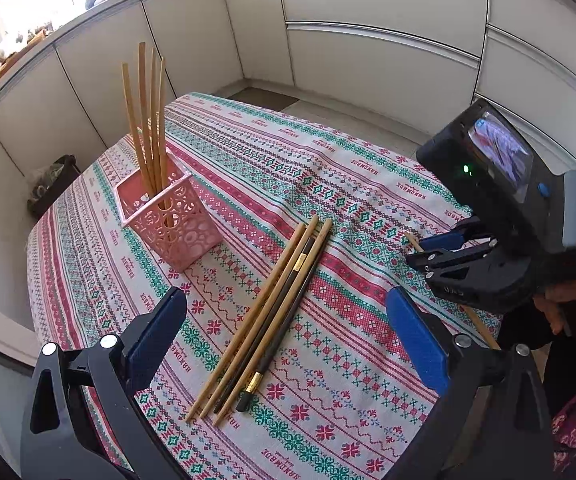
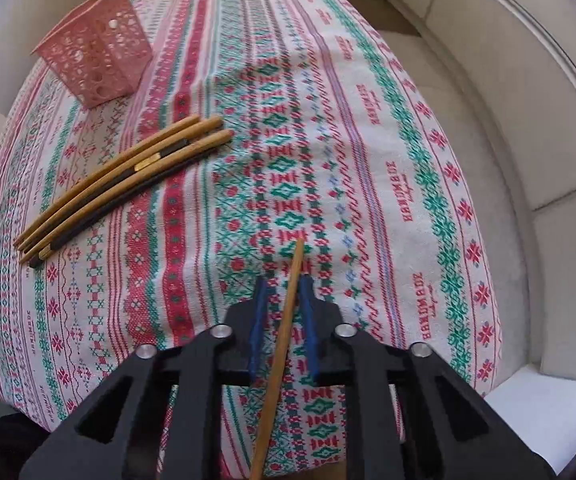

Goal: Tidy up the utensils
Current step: 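Hold the chopstick in the right gripper while the left tool moves over the black chopstick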

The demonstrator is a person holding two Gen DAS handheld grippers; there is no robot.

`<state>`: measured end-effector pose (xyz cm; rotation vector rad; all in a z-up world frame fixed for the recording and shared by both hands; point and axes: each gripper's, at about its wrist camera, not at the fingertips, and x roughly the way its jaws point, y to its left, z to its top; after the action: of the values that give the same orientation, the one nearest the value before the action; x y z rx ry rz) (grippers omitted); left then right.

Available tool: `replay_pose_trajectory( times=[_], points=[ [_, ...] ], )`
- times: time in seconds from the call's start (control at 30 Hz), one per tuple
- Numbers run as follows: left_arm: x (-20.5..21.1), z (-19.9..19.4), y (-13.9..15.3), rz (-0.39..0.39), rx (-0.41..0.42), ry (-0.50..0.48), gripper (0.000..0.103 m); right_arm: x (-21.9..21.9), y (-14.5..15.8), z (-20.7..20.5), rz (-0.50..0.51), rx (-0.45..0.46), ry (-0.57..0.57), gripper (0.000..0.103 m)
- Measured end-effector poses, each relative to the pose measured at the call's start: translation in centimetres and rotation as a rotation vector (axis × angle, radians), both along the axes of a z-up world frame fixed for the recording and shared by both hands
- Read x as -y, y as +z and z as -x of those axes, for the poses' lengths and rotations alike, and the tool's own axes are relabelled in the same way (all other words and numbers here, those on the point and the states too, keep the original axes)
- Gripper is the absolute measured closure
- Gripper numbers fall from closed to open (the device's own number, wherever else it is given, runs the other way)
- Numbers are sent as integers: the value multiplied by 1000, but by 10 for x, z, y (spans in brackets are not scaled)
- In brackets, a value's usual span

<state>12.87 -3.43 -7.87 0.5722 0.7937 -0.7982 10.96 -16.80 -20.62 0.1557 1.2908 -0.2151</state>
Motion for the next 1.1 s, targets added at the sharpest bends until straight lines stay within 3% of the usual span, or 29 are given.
replay_pose_trajectory(
  times=[0.17,0.37,0.53,0.63,0.7,0.8,0.97,1.03,1.1],
  points=[
    [-5,-1,-2,7,-19,5,7,-7,9,0,-9,94,26,98],
    [0,0,-22,-35,-104,-48,7,-7,70,5,54,333,91,98],
    [21,-9,-37,-61,-208,-132,7,18,92,-7,23,391,74,98],
    [34,-27,-45,-64,-323,-156,9,41,99,-12,-16,409,42,98],
    [44,-39,-54,-125,-366,-178,19,52,100,-13,-47,418,23,98],
    [60,-45,-69,-222,-395,-225,48,62,101,-15,-87,429,3,98],
    [78,-50,-85,-340,-374,-262,62,70,104,-19,-135,446,-6,98],
    [83,-54,-86,-359,-372,-263,76,73,106,-20,-149,450,-7,98],
    [91,-59,-90,-382,-385,-275,78,74,107,-19,-157,453,-7,98]
  ],
)
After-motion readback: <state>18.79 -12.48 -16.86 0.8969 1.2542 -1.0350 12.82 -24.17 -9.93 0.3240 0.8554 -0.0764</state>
